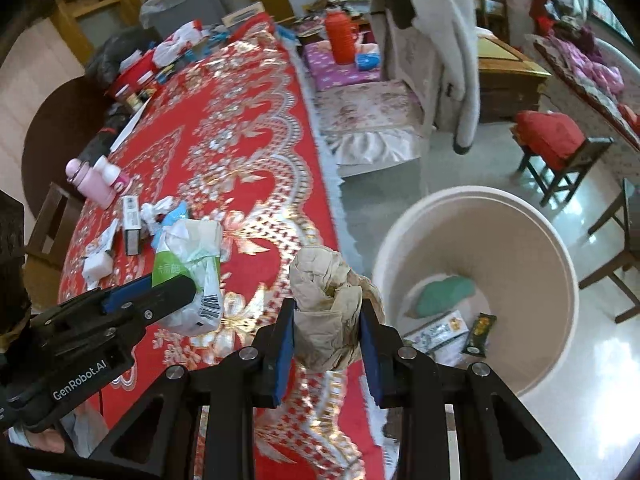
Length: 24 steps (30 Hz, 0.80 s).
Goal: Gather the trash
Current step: 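Carry the tissue pack and tan paper over the bin and release both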
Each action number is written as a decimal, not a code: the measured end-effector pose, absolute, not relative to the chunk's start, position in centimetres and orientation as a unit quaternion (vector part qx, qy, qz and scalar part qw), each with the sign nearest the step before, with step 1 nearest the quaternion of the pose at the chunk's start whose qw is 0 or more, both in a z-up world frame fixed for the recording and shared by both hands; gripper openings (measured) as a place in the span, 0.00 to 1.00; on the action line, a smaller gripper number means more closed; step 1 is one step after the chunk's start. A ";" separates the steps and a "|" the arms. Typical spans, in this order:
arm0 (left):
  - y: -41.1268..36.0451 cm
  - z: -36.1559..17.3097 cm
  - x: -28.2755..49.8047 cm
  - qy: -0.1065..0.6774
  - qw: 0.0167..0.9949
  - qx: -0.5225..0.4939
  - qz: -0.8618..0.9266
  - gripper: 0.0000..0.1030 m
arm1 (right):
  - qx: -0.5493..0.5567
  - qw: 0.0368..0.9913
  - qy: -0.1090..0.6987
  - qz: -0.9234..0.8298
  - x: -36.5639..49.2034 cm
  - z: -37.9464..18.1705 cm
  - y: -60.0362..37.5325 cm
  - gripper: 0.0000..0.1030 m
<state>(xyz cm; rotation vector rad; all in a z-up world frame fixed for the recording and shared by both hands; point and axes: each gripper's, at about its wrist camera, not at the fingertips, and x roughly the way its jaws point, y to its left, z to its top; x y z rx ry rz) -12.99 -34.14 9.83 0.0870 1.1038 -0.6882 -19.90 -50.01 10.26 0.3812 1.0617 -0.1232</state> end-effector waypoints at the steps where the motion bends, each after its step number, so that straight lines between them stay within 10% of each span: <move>1: -34.8 9.7 -13.1 0.515 0.792 0.042 -0.325 0.25 | 0.182 0.843 0.503 -0.062 -20.1 10.2 -50.4 0.28; 24: -46.2 7.0 -15.2 0.546 0.736 0.056 -0.396 0.25 | 0.228 0.814 0.516 -0.141 -24.8 8.0 -60.4 0.28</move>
